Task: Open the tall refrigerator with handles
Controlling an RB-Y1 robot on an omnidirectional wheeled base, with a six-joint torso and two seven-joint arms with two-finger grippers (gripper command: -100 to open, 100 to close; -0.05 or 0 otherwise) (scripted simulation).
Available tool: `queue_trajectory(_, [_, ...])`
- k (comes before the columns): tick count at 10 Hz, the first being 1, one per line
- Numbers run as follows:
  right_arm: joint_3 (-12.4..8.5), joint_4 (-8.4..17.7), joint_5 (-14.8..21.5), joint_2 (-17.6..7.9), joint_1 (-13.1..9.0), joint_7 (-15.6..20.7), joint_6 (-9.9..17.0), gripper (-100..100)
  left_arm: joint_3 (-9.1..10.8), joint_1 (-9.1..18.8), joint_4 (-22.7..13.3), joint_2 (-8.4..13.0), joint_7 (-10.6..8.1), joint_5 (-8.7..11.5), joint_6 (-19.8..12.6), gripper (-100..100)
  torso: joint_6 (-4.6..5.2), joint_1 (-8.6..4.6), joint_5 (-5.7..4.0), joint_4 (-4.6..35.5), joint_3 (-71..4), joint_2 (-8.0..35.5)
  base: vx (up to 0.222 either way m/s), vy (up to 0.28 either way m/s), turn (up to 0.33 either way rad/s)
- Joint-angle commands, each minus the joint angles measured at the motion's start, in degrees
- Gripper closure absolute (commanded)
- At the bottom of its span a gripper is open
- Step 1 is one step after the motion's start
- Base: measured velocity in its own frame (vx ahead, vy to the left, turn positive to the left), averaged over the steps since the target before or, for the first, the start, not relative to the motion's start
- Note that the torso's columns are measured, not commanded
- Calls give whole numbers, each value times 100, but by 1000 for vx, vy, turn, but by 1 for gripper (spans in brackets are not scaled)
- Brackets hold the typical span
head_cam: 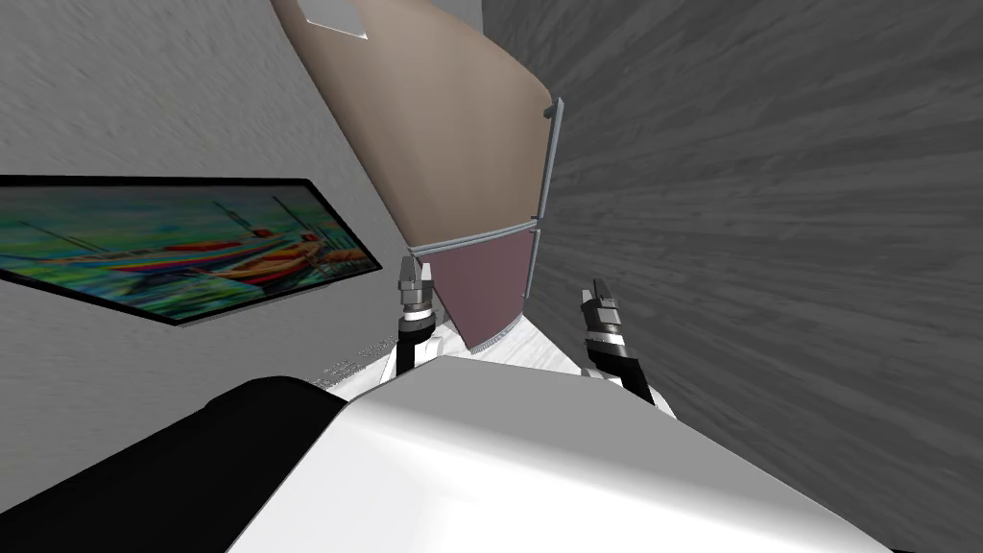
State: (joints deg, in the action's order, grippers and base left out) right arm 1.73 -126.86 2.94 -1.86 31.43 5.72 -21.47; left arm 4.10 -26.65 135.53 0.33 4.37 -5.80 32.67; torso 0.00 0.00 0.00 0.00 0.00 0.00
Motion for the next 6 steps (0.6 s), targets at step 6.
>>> queue_trajectory(6, [0,-1,0,0,0,0,-1,0,0,0,1,0,0,0,0,0,0,0,0,2268,-4536,2269,0,0,0])
